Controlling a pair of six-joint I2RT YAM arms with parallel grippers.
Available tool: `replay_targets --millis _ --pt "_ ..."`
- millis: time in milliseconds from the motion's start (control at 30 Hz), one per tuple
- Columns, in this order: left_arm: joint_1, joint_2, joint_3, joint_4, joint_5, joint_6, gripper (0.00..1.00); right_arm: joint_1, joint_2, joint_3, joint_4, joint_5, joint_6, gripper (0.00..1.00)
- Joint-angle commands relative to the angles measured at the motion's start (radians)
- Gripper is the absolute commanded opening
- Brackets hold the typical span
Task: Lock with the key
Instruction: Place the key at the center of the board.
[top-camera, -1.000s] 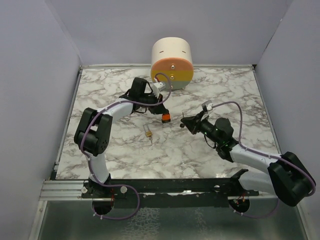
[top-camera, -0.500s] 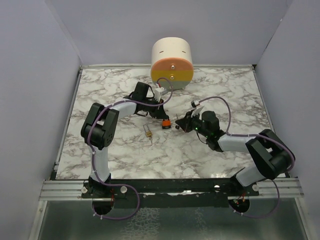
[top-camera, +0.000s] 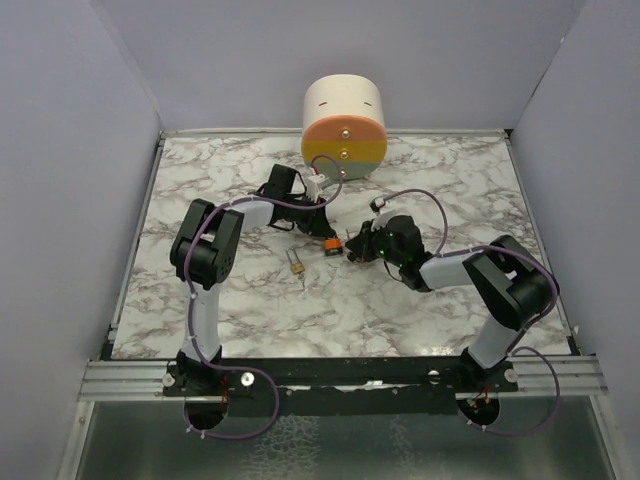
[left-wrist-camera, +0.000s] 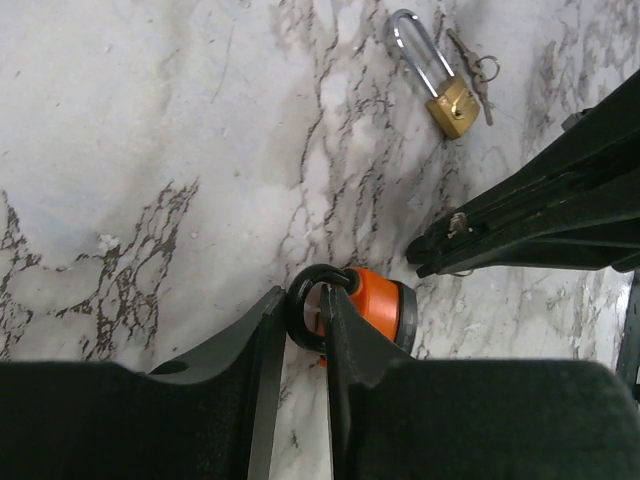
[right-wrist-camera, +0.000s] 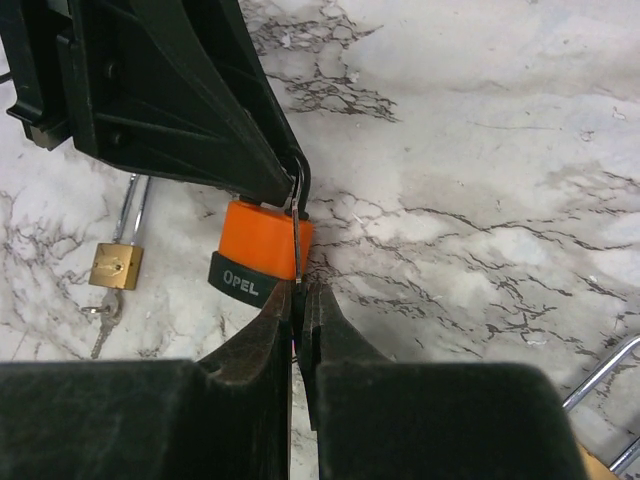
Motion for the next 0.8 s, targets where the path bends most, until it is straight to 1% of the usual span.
replay_targets --millis 0,33,67,267,367,467,700,733,767 --pt "0.022 0.045 0.03 0.015 -0.008 0.016 0.28 0.006 0.04 0.037 -0.019 0.055 -0.007 0.02" --pt "0.025 0.046 0.032 0.02 -0.006 0.017 0.31 0.006 0.047 0.041 -0.02 0.058 -0.01 0.02" --pt "0.028 0.047 0.035 0.026 -0.001 0.016 0.34 0.006 0.055 0.045 -0.022 0.06 -0.012 0.05" --pt "0.04 0.047 0.054 0.062 0.013 -0.01 0.45 0.006 0.064 0.045 -0.011 0.064 -0.023 0.31" --pt "0.045 0.04 0.067 0.068 0.012 -0.015 0.49 0.006 0.043 0.043 -0.015 0.081 -0.029 0.4" --pt "0.054 0.017 0.09 0.072 0.005 -0.017 0.51 0.006 -0.001 0.037 -0.014 0.097 -0.046 0.42" --pt "0.069 -0.084 0.064 0.093 -0.027 -0.033 0.52 0.006 -0.146 0.048 -0.008 0.068 -0.114 0.43" --pt "0.071 -0.101 0.062 0.094 -0.037 -0.034 0.52 0.006 -0.17 0.048 -0.002 0.081 -0.108 0.5" --pt "0.071 -0.118 0.038 0.094 -0.05 -0.034 0.52 0.006 -0.194 0.05 -0.003 0.097 -0.095 0.73"
